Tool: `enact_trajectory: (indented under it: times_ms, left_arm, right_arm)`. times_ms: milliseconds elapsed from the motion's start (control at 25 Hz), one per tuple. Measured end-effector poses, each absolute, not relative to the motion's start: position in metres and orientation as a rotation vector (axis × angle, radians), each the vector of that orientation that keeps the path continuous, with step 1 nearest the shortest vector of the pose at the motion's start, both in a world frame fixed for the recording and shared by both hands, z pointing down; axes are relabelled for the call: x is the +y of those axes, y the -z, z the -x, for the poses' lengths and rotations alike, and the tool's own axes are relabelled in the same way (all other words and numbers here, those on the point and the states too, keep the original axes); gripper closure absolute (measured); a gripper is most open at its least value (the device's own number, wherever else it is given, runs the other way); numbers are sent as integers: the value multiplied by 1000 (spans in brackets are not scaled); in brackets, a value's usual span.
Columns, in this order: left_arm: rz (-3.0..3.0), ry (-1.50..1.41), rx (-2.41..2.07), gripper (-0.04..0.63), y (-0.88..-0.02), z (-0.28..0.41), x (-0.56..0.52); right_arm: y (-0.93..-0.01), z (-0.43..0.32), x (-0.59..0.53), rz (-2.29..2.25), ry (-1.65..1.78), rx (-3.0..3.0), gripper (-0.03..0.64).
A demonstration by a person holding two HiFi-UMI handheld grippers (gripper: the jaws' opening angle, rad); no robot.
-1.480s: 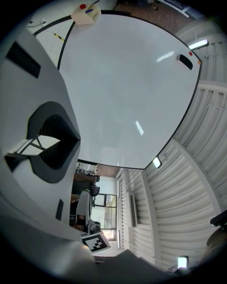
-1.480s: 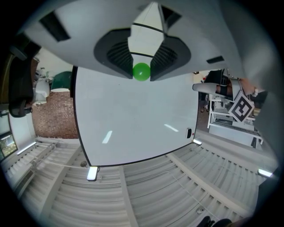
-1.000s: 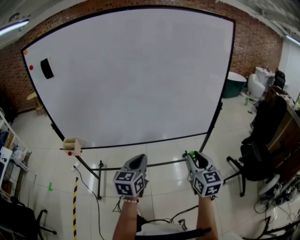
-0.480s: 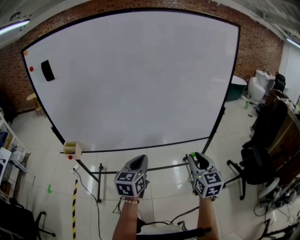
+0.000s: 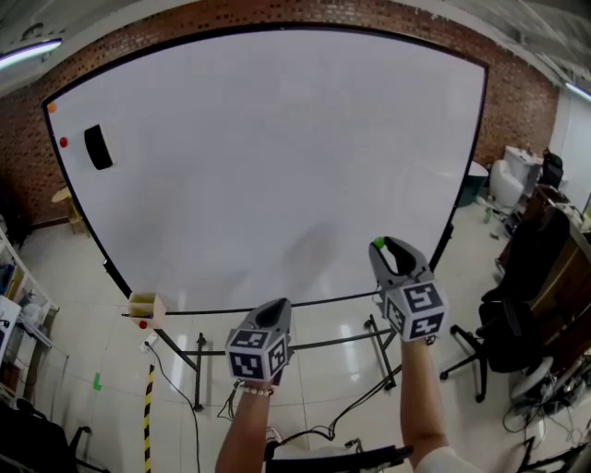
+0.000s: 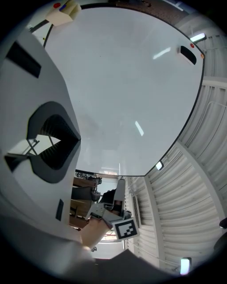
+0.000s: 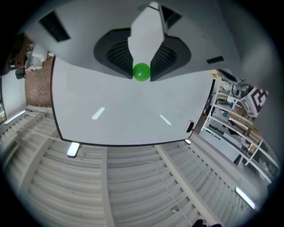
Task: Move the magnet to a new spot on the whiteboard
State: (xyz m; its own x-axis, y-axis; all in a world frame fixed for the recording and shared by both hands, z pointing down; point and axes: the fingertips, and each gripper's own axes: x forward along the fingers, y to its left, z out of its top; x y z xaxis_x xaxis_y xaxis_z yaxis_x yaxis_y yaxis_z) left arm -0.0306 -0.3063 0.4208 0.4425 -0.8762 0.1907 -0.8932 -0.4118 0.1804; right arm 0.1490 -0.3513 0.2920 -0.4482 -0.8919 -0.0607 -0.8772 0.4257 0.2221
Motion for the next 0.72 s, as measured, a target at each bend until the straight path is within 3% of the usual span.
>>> enact_trajectory:
  times_ms: [280, 720]
  left_arm:
    - [-2454, -68, -1513, 601, -414, 58, -331]
    - [-2464, -65, -1439, 601, -419, 79, -365]
  right_arm:
    - [-210, -107, -402, -1625, 583, -2531, 489]
    - [-172, -34, -466, -1604, 798, -2383, 489]
